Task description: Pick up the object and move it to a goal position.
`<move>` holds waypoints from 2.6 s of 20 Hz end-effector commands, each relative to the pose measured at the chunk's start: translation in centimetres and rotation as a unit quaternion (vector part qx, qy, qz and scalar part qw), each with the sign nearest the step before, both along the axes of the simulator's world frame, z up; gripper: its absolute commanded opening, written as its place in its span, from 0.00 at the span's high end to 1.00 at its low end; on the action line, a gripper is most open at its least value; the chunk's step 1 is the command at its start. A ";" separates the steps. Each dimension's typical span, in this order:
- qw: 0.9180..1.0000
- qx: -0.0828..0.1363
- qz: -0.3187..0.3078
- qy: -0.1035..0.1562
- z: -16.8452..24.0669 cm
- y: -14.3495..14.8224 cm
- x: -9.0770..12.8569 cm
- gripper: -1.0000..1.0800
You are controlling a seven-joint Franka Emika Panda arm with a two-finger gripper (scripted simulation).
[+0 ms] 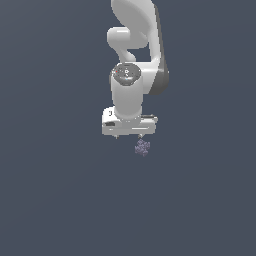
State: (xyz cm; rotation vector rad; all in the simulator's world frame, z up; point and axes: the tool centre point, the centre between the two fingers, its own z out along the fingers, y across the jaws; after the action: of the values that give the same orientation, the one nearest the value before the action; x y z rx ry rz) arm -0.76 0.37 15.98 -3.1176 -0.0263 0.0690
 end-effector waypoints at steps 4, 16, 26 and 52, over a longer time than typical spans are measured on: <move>1.000 0.001 0.001 0.000 -0.2 0.2 0.0 0.04; 1.000 0.004 0.010 0.002 -1.1 1.6 -0.1 0.04; 0.999 0.000 -0.033 -0.001 -2.2 2.6 -0.3 0.04; 0.971 -0.016 -0.237 -0.018 -6.9 6.8 -1.7 0.04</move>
State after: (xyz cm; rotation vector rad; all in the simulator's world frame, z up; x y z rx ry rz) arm -2.44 7.14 9.15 -3.0612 0.7025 0.0044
